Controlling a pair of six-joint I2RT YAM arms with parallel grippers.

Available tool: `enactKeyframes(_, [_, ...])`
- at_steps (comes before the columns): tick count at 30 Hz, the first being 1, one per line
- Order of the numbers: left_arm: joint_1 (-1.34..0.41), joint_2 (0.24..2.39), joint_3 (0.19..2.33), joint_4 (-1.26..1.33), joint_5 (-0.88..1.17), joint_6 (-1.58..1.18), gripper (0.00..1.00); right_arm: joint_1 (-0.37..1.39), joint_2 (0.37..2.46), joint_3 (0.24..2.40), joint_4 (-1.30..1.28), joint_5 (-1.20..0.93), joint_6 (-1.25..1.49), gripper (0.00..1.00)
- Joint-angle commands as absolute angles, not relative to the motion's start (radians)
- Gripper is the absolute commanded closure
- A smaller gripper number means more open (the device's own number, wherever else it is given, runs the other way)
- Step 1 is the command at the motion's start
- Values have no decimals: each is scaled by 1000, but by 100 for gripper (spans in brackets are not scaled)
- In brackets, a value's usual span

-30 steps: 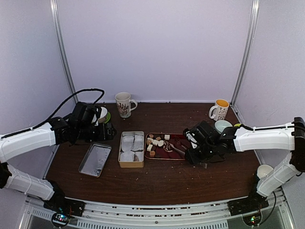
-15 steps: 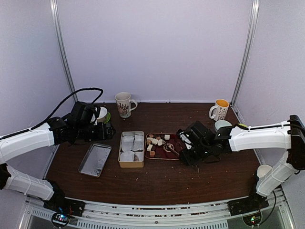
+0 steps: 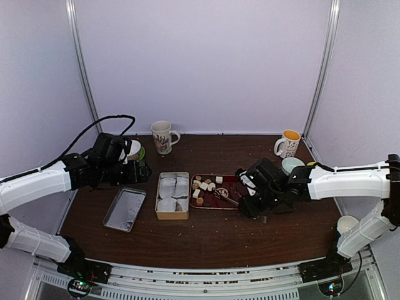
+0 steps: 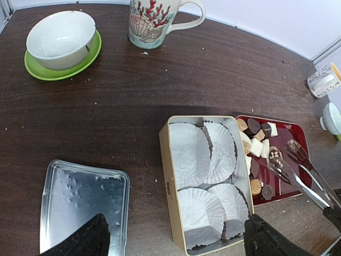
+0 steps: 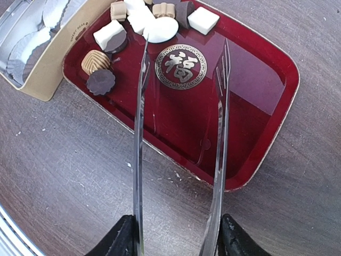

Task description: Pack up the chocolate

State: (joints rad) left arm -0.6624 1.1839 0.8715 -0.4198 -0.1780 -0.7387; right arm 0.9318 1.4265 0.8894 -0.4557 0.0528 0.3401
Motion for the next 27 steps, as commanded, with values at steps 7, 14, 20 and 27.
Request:
enactKeyframes(7, [-657, 1190, 877, -388, -167, -729, 11, 937, 1427, 869, -417, 17, 305, 45])
enactKeyframes(14, [-657, 1192, 880, -387, -166, -727, 11, 935, 1475, 890, -384, 5, 298, 45])
enactKeyframes(20, [-657, 1199, 889, -388, -164, -724, 11, 932, 1517, 908, -358, -5, 305, 45])
enactKeyframes(27, [-657, 1210, 899, -393, -166, -716, 11, 915, 1551, 934, -349, -6, 305, 45])
